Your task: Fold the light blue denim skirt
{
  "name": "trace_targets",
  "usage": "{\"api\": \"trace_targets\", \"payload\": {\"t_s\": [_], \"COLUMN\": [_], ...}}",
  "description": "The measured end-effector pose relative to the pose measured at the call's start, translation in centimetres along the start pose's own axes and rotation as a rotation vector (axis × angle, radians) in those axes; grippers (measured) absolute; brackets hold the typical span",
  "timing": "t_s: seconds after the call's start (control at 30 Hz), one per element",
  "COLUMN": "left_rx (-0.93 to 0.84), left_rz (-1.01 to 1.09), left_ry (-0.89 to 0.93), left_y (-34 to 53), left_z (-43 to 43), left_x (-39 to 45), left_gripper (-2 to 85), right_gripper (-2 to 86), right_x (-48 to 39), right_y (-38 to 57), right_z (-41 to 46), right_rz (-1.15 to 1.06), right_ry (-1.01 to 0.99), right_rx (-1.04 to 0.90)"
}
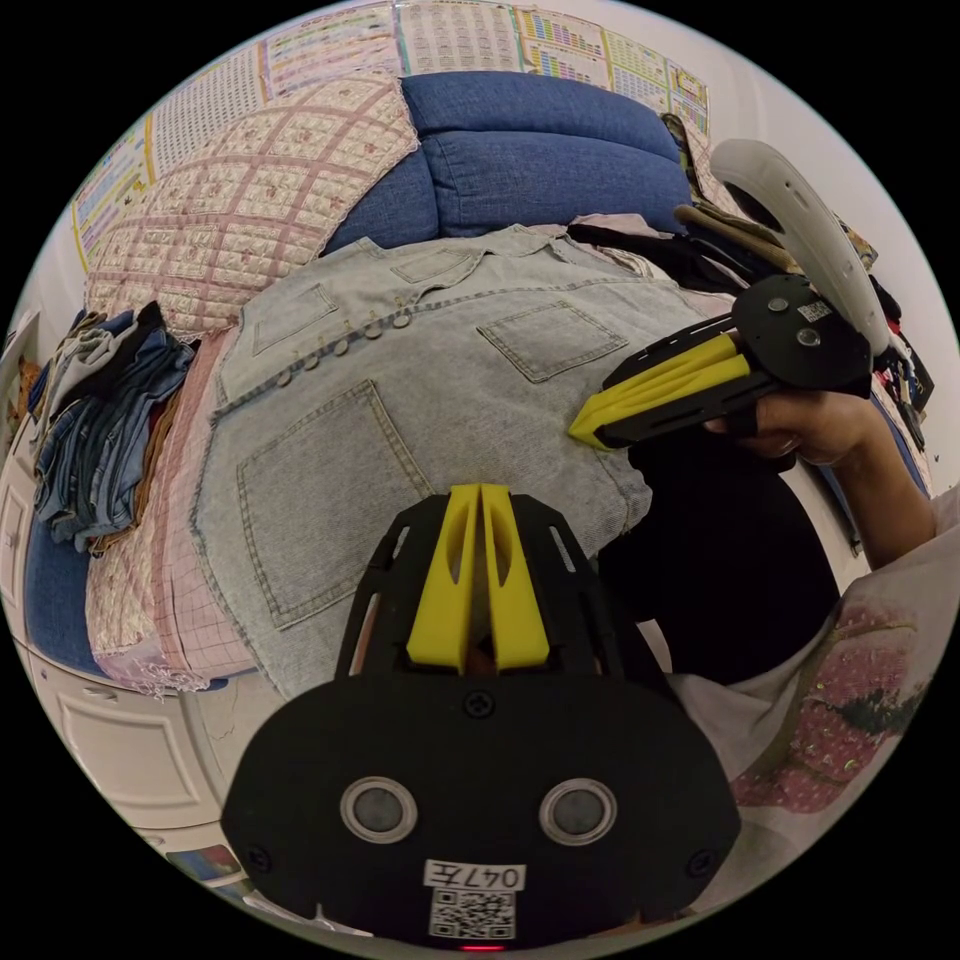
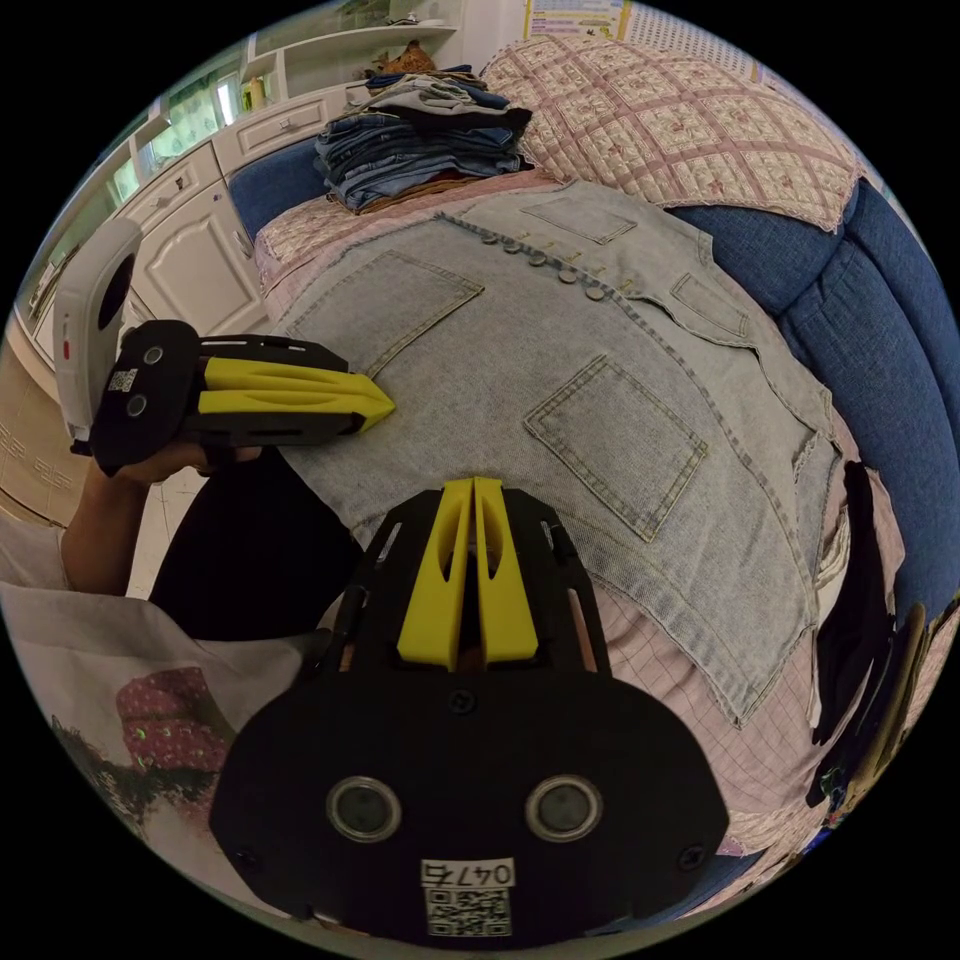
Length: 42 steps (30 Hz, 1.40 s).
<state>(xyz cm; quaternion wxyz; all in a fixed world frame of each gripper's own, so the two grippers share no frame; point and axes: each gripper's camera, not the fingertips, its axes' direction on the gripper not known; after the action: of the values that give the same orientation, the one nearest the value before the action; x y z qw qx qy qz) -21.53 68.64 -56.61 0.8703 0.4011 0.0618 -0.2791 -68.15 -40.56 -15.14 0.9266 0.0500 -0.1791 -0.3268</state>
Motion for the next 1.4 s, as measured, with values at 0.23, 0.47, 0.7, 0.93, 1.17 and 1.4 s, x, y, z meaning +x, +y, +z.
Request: {"api": "trace_targets", "payload": {"t_s": [0.23,0.47,0.7,0.93,1.17,1.4], "left_rx": [0.0,0.001,0.002,0.012,0.15,0.191], "left_rz": [-0.004,-0.006,-0.006,0.003,-0.112,-0.207], "left_ry": [0.008,0.012,0.011,-0.043,0.04,-0.016], "left_y": [-2.9,-6.2,-9.7,-13.8,-18.4,-26.4], "left_z": [-1.3,-2.9,-4.8,-7.5,-14.7,-18.7], "left_x": [0.5,0.8,0.9,1.0,-4.0,-14.5], "left_gripper": [-1.0,-1.0,-1.0,0.3,7.7,6.6], "right_gripper": [-1.2,-1.2,-1.2,-1.2,-1.2,-1.3], "right_x": [0.4,0.8,1.1,1.5,2.1,2.3], "right_y": [-0.7,-1.8,-3.2,-5.3,-8.1,-11.3], "right_z": [0.1,0.4,1.0,1.9,3.3,5.0], "right_rz": [0.001,0.003,0.002,0.002,0.005,0.003], "right_ry": [-0.002,-0.006,-0.005,-0.005,-0.017,-0.011], "right_rx": [-0.001,-0.001,-0.002,-0.001,0.0,-0.001]}}
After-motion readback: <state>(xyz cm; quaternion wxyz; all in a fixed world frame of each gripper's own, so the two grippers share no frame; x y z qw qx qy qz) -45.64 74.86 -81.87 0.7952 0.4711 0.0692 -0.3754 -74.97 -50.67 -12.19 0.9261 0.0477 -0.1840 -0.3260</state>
